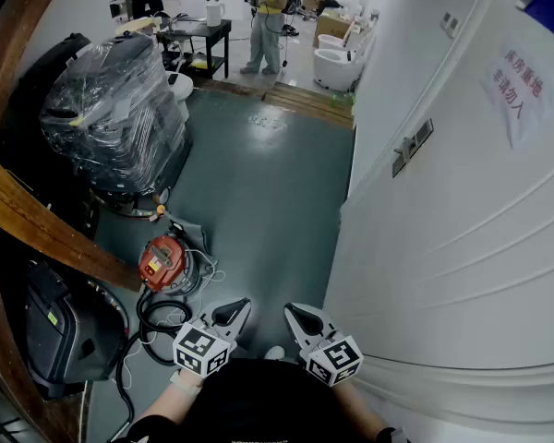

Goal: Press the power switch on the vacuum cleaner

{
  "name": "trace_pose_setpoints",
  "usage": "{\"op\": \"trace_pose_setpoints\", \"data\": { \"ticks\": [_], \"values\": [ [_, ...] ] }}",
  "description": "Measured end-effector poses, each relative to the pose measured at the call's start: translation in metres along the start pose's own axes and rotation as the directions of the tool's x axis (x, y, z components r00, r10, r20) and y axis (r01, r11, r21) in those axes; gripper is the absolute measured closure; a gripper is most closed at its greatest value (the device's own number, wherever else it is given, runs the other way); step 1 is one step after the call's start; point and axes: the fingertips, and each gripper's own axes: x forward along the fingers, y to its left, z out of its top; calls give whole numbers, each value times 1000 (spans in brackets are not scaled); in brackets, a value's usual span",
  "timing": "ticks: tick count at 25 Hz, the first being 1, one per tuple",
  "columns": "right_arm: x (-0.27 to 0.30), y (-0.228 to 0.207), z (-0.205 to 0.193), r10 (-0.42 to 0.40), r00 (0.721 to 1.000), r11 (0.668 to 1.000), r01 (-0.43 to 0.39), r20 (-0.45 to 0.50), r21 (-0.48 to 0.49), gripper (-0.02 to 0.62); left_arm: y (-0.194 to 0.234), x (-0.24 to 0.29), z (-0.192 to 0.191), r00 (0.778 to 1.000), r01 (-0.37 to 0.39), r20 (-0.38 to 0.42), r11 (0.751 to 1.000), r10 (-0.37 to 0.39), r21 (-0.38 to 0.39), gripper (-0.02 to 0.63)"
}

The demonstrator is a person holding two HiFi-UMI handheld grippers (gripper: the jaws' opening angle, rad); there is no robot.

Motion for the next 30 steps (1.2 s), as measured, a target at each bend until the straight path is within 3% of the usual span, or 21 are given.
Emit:
{"op": "trace_pose_setpoints", "data": {
  "ticks": [13,23,30],
  "values": [
    [54,8,13,-9,1000,1000,9,13,7,568,60,-9,6,1000,12,-6,1000,-12,-9,591],
    [121,11,16,-60,998,998,60,-7,27,568,134,-33,8,1000,12,0,999,-12,-41,591],
    [164,22,12,-27,999,999,28,-40,28,568,174,-44,2,1000,-12,-9,997,11,-71,591]
  ]
}}
